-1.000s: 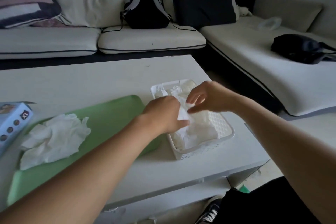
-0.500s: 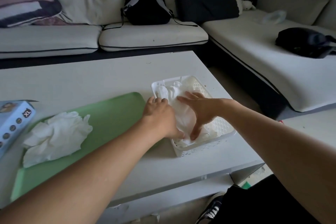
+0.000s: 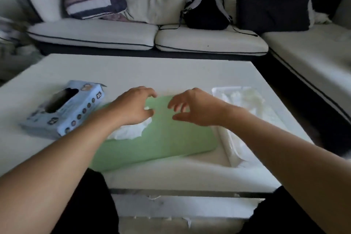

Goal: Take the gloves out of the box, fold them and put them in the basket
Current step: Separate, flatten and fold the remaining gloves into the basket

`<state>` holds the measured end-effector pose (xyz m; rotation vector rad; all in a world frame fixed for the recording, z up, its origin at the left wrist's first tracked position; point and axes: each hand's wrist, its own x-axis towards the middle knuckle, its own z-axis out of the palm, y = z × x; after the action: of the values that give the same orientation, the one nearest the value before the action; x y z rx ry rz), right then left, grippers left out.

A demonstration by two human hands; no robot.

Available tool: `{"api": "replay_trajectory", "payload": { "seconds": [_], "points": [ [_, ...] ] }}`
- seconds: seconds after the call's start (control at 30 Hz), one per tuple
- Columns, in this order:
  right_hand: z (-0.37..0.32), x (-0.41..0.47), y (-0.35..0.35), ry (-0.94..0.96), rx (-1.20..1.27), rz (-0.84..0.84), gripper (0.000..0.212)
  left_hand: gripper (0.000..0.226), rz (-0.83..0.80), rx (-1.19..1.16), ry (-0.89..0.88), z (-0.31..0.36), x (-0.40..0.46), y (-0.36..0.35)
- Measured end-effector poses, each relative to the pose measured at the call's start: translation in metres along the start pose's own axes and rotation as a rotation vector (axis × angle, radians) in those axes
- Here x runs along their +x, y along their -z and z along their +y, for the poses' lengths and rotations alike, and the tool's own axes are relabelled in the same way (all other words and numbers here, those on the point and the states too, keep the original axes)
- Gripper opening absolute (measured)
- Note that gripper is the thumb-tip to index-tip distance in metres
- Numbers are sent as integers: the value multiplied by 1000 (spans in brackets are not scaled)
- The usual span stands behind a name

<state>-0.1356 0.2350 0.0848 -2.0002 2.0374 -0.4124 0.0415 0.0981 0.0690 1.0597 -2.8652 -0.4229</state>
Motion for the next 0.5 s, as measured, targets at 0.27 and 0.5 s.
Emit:
{"api": "replay_trajectory", "payload": {
  "seconds": [0.27, 0.5],
  "points": [
    [-61, 51, -101, 83, -103, 33, 63, 75, -296, 105, 252, -105, -40, 24],
    [-78, 93, -147, 112, -149, -54, 52, 101, -471, 63, 243, -142, -42, 11]
  ]
}}
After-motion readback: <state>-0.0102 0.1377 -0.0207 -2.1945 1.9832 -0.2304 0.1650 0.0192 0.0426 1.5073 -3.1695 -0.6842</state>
